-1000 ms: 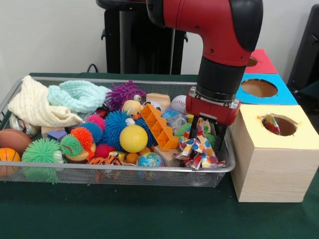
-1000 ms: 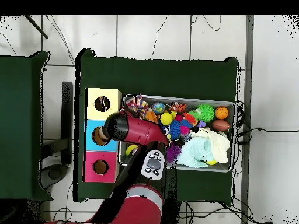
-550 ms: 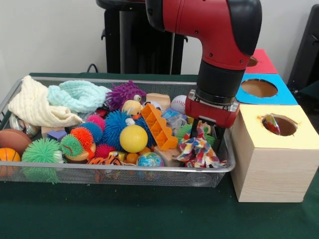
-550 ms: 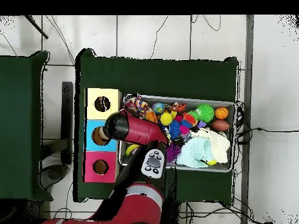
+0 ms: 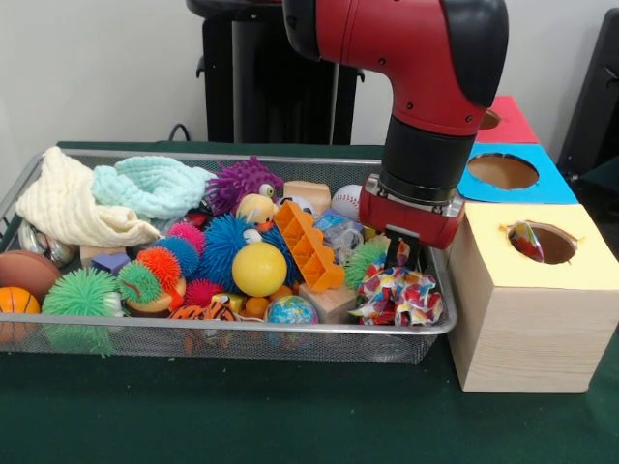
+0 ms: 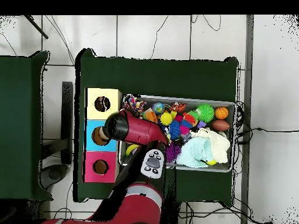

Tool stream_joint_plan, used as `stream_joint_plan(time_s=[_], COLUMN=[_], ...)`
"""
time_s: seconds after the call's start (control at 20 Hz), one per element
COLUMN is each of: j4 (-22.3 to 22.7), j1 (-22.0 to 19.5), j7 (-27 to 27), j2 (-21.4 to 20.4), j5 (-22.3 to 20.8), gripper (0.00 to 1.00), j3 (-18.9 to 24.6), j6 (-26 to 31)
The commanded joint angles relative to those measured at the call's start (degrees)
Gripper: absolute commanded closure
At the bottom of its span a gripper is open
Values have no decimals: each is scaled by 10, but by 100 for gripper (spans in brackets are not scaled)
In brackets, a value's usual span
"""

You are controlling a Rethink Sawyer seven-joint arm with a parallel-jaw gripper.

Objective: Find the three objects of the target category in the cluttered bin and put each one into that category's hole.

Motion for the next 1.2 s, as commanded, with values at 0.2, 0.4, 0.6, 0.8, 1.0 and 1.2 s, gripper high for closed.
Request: stream_joint_plan(time_s=[0.2,0.4,0.6,0.8,1.0,1.2], j4=[40,92,92,81,82,78], j1=[-12,-46,-41,-32,-41,-36], j7=[75,44,36,42,40,46], j2=[-20,-111,-164,-171,-156,-148], j5=[-22,-16,-12,-16,-18,-21], gripper=[100,100,100,100,100,100], j3=[52,101,92,78,91,88], j6=[-24,33,126,155,129,127])
